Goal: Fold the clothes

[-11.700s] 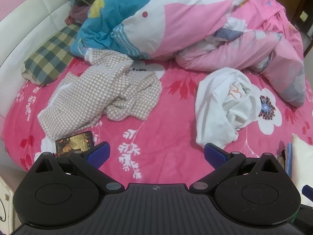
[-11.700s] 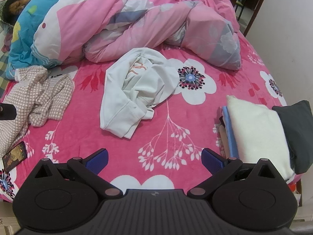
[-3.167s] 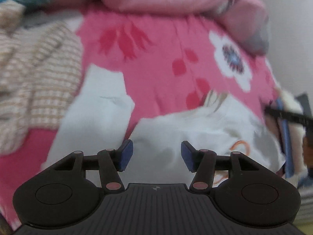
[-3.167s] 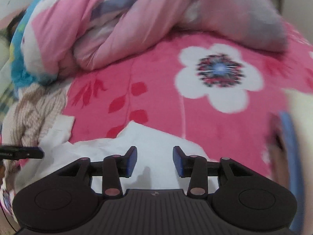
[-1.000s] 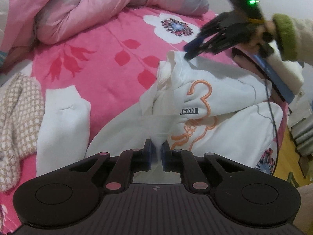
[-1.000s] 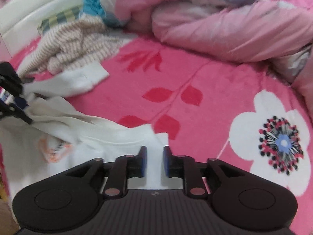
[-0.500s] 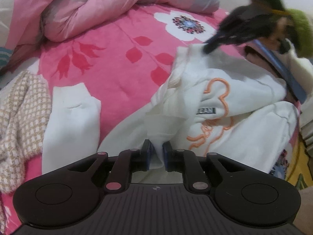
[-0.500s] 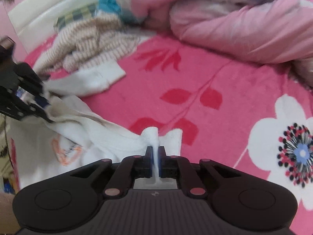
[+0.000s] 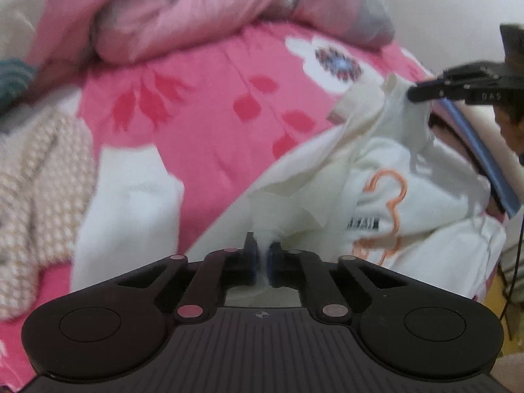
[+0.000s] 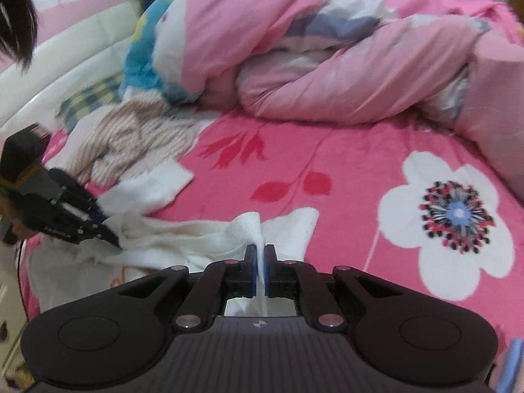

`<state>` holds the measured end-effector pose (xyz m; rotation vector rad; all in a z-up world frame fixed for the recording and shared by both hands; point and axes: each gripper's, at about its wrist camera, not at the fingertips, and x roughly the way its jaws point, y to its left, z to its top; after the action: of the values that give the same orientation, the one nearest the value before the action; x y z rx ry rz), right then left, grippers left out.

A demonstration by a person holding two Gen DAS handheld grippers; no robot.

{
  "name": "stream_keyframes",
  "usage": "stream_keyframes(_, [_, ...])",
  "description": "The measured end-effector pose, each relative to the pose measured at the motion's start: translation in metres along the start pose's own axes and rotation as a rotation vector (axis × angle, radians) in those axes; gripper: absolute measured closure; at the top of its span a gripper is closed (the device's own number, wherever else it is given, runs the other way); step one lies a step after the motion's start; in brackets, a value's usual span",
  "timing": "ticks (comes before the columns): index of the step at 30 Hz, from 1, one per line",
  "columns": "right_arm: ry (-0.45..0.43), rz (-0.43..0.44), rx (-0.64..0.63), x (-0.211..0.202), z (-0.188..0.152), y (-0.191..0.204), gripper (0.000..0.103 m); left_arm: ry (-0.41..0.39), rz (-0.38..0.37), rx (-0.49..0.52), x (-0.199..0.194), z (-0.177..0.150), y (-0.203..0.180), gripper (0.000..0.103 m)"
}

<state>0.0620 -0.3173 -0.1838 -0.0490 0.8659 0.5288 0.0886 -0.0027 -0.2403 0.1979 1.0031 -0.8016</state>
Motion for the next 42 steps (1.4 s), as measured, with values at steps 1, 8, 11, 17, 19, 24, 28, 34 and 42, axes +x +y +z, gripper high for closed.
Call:
stream_keyframes(1, [-0.013, -0.016, 0.004, -0.004, 0.001, 0.001, 0.099, -0.024, 0.01, -0.003, -0.009, 0.004, -0.003, 0.1])
stream_keyframes(8, [-0.031, -0.121, -0.103, -0.022, -0.009, 0.027, 0.099, -0.173, 0.061, 0.025, -0.082, 0.026, -0.031, 0.101])
stream_keyframes(11, [0.025, -0.09, -0.143, -0.008, -0.019, 0.03, 0.098, -0.151, 0.064, 0.057, -0.087, 0.025, -0.039, 0.101])
stream_keyframes(17, [0.114, 0.12, -0.333, 0.003, -0.029, 0.05, 0.098, -0.079, 0.086, 0.068, -0.074, 0.005, -0.039, 0.101])
stream_keyframes(19, [0.135, 0.155, -0.392, -0.001, -0.03, 0.055, 0.097, -0.074, 0.091, 0.057, -0.073, 0.0, -0.036, 0.101])
stream_keyframes(24, [0.183, 0.158, -0.432, 0.008, -0.026, 0.046, 0.094, -0.069, 0.094, 0.053, -0.075, -0.008, -0.037, 0.101])
stream_keyframes(28, [0.216, 0.207, -0.395, 0.024, -0.017, 0.027, 0.072, -0.061, 0.101, 0.063, -0.076, -0.012, -0.039, 0.101])
stream_keyframes(34, [0.306, 0.346, -0.331, 0.044, -0.008, 0.003, 0.059, -0.058, 0.111, 0.067, -0.075, -0.017, -0.035, 0.101])
stream_keyframes(42, [0.321, 0.319, -0.266, 0.051, -0.004, -0.005, 0.098, -0.089, 0.15, 0.037, -0.077, -0.008, -0.034, 0.101])
